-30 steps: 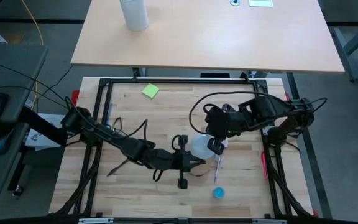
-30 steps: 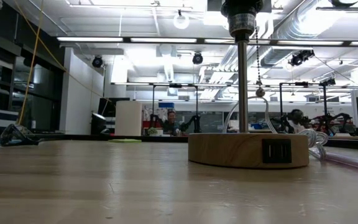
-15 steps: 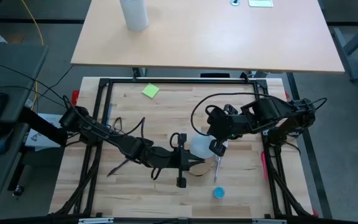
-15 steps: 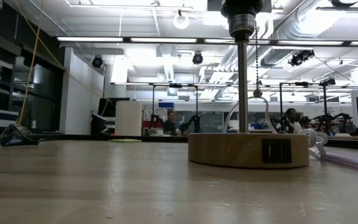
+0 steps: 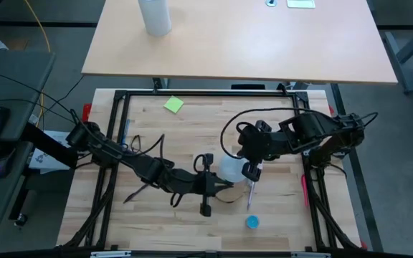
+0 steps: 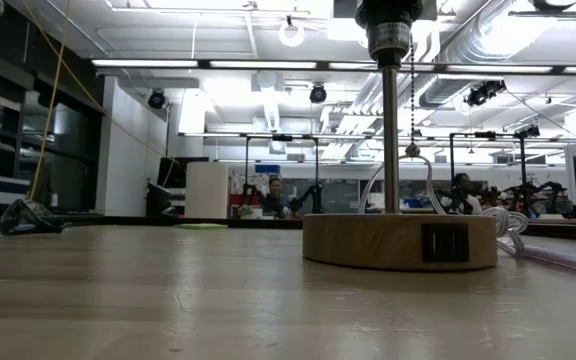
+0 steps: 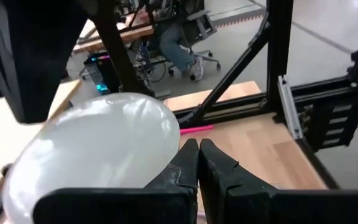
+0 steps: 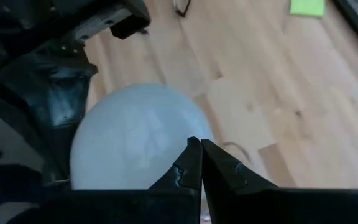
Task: Screw lightbulb
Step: Remove the lightbulb from the lamp
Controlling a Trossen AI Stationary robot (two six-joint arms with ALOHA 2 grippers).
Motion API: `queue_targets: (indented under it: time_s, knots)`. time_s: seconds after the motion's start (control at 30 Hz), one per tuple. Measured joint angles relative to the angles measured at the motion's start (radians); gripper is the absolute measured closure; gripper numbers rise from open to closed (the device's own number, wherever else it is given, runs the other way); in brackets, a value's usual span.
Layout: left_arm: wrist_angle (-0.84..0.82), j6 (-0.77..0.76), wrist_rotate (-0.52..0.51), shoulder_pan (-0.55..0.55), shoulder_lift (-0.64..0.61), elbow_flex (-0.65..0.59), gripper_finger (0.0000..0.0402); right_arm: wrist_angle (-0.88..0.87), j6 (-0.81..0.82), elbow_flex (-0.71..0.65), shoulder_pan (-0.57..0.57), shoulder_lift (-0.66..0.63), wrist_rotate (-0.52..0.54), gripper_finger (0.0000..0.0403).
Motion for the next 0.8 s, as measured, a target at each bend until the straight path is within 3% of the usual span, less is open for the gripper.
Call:
queue_targets:
  time_s: [0.13, 0.27, 0.5, 0.6, 0.7, 0.8]
  knots:
    - [-0.002, -0.012, -0.03, -0.005, 0.0, 0.0, 0.0401, 0.003, 0.008, 0.0, -0.002, -0.001, 0.055, 0.0403]
    - [-0.001, -0.081, -0.047, -0.013, -0.012, 0.0, 0.0401, 0.003, -0.007, 0.0, -0.024, -0.008, 0.025, 0.0403]
    - [-0.023, -0.041, -0.065, -0.014, -0.016, 0.0, 0.0401, -0.022, -0.061, -0.009, -0.074, -0.008, 0.02, 0.0403]
    - [-0.028, -0.125, -0.069, -0.014, -0.018, 0.0, 0.0401, -0.034, -0.052, -0.01, -0.096, -0.008, -0.017, 0.0403]
    - [-0.027, -0.143, -0.044, -0.014, -0.022, 0.0, 0.0401, -0.041, -0.101, -0.01, -0.118, -0.008, -0.036, 0.0403]
    - [-0.054, -0.137, 0.094, -0.012, -0.022, 0.0, 0.0401, -0.041, -0.138, -0.01, -0.147, -0.007, -0.027, 0.0403]
